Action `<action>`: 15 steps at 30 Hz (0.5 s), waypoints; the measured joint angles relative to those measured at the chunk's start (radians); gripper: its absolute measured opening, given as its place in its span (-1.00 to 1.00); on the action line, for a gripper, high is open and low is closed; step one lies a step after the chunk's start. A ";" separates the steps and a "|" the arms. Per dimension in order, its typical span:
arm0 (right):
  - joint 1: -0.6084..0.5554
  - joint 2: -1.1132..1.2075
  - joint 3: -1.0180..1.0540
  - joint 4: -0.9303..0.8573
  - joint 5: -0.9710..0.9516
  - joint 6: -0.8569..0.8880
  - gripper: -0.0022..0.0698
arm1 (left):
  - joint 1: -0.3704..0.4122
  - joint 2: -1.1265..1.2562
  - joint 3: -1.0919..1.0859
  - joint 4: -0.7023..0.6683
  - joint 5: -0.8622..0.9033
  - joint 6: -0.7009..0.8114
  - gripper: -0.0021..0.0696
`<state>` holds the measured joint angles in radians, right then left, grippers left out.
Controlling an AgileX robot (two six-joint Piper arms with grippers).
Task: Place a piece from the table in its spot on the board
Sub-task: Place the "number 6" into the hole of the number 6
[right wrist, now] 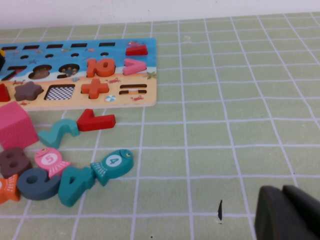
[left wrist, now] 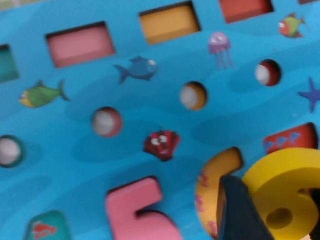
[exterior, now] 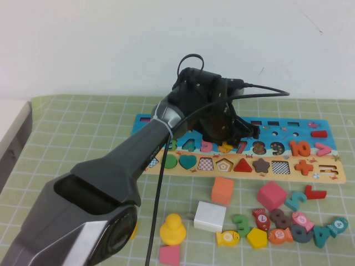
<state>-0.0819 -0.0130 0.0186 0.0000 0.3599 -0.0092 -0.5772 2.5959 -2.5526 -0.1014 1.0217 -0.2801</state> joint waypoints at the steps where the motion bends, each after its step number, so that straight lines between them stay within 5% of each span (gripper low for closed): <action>1: 0.000 0.000 0.000 0.000 0.000 0.000 -0.95 | 0.000 0.000 0.000 0.006 0.002 -0.004 -0.24; 15: 0.000 0.000 0.000 0.000 0.000 0.000 -0.95 | 0.000 0.000 0.000 0.051 0.039 -0.036 -0.24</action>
<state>-0.0819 -0.0130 0.0186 0.0000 0.3599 -0.0092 -0.5772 2.5959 -2.5526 -0.0502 1.0605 -0.3162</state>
